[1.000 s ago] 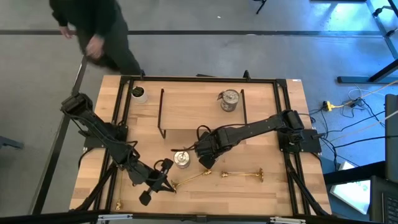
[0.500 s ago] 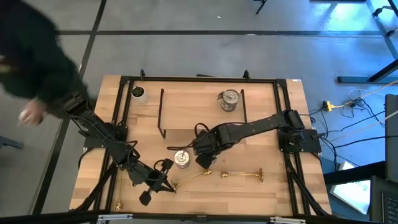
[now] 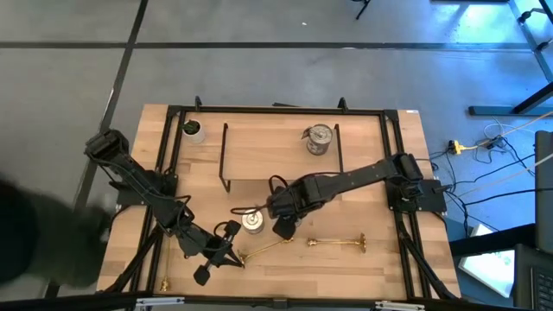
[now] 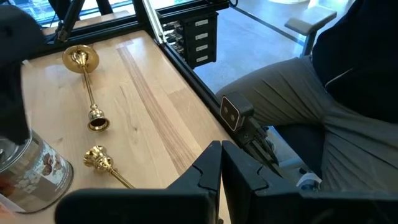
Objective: Pick & Place candle stick holders
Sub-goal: Put the right silver scented candle on the shelf
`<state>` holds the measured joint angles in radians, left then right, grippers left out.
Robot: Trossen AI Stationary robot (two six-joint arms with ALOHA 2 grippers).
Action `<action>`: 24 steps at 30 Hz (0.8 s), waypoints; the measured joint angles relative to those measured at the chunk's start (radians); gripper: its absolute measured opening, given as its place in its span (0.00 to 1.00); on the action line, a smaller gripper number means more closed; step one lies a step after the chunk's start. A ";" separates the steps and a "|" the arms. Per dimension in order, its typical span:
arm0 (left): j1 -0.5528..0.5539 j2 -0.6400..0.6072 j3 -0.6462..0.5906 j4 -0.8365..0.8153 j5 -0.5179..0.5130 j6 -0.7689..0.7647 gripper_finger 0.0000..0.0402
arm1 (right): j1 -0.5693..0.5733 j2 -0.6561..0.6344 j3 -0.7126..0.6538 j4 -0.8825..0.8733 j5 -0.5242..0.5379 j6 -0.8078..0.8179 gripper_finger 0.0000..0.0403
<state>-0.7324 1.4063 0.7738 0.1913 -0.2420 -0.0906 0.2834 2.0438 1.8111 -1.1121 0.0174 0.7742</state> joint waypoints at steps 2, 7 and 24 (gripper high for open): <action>0.000 0.000 0.000 0.000 0.000 0.000 0.01 | 0.005 0.000 0.000 -0.001 -0.026 -0.033 0.84; 0.000 0.000 0.000 0.000 0.000 0.000 0.01 | -0.004 0.000 0.000 0.027 -0.129 -0.071 0.84; 0.000 0.000 0.000 0.000 0.000 0.000 0.01 | -0.008 0.000 0.000 -0.070 -0.029 -0.074 0.84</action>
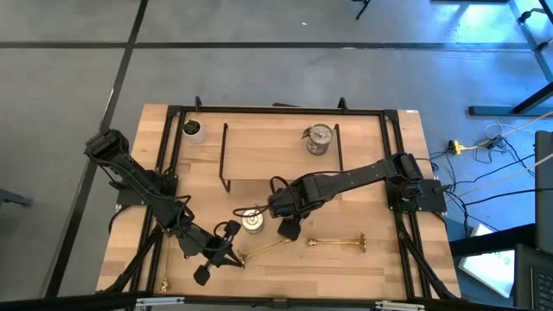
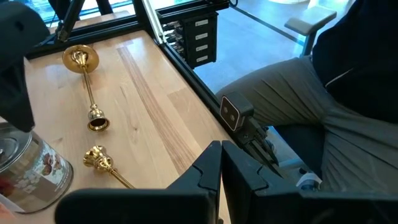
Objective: Pick & Place candle stick holders
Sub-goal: Put the right silver scented candle on the shelf
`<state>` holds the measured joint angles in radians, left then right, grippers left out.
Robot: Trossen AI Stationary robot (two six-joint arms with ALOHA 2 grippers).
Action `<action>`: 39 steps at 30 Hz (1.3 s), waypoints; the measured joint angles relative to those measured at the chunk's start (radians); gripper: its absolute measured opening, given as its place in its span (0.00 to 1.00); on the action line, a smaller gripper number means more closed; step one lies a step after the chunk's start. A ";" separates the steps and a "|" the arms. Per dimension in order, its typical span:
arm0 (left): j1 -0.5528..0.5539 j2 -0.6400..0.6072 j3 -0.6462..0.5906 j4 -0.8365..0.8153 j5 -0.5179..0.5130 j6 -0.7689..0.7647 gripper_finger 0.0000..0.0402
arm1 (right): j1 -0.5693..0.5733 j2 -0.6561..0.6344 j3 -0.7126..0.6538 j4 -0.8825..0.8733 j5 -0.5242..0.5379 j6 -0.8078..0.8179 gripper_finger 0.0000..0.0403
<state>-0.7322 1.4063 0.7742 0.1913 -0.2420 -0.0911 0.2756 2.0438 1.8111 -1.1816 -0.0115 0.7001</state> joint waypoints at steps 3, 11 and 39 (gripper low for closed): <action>0.000 0.000 0.000 0.000 0.000 0.000 0.01 | 0.000 0.000 0.000 -0.015 0.015 0.006 0.84; 0.000 0.000 0.000 0.000 0.000 0.000 0.01 | 0.000 0.000 0.000 -0.016 0.051 0.007 0.96; -0.001 0.000 0.001 0.000 0.000 -0.004 0.01 | -0.002 0.049 0.002 -0.015 0.113 -0.001 0.97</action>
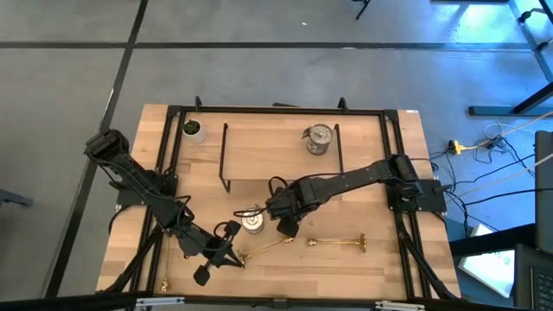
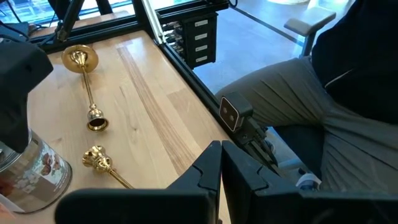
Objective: Pick & Place candle stick holders
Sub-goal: Put the right silver scented candle on the shelf
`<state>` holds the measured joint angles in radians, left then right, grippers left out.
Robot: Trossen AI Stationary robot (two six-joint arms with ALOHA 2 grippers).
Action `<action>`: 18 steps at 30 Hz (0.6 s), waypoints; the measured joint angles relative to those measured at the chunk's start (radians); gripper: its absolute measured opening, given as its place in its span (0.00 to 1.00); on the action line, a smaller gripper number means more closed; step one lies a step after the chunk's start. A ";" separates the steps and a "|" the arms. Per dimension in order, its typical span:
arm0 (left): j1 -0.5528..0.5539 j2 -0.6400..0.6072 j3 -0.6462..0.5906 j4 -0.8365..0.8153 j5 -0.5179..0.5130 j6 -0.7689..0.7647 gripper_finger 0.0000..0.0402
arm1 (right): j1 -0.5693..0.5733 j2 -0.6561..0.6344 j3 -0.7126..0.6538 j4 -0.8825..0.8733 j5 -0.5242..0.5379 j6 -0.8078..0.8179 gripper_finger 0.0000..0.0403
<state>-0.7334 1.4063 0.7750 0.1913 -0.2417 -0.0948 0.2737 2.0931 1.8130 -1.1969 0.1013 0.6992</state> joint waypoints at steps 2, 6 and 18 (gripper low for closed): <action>0.000 0.000 0.000 0.000 0.000 0.000 0.01 | 0.000 0.001 0.000 0.005 -0.001 0.006 0.97; 0.000 0.000 0.000 0.000 0.000 0.001 0.01 | 0.000 0.012 -0.006 -0.002 -0.031 0.019 0.97; 0.000 0.000 0.000 0.000 0.000 -0.005 0.01 | 0.002 0.018 -0.025 0.021 -0.027 0.019 0.97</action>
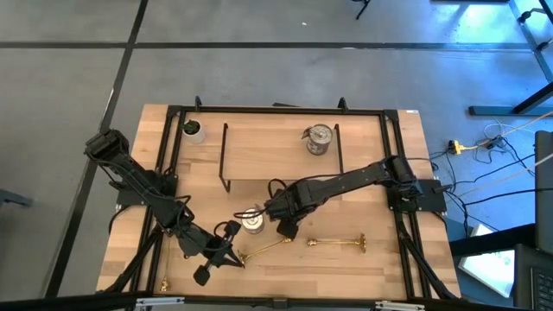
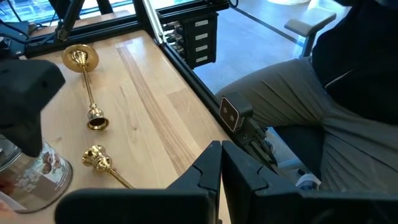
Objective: Pick & Place candle stick holders
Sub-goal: Put the right silver scented candle on the shelf
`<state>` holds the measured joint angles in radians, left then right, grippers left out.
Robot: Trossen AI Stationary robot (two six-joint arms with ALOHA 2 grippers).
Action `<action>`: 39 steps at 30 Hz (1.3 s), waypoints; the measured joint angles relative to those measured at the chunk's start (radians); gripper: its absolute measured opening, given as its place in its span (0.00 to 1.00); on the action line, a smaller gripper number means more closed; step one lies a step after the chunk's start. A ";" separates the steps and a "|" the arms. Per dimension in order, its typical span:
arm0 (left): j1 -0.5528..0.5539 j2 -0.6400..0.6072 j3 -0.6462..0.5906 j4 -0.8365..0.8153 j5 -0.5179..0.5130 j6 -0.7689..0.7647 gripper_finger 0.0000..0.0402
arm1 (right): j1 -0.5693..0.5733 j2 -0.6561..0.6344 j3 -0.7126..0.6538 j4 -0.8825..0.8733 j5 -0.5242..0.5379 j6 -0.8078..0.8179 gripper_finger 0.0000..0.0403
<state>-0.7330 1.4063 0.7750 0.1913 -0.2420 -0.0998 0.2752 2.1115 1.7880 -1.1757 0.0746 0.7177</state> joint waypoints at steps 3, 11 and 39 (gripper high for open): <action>0.000 0.000 0.000 0.000 0.000 -0.001 0.01 | -0.002 0.008 -0.034 0.042 -0.023 0.000 0.97; 0.000 0.000 0.000 0.000 0.000 -0.001 0.01 | -0.006 0.010 -0.069 0.078 -0.025 0.000 0.97; -0.001 0.000 0.000 0.000 0.000 -0.010 0.01 | -0.008 0.064 -0.068 0.119 -0.008 -0.020 0.97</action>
<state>-0.7341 1.4063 0.7750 0.1914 -0.2424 -0.1097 0.2672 2.1752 1.7195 -1.0565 0.0666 0.6979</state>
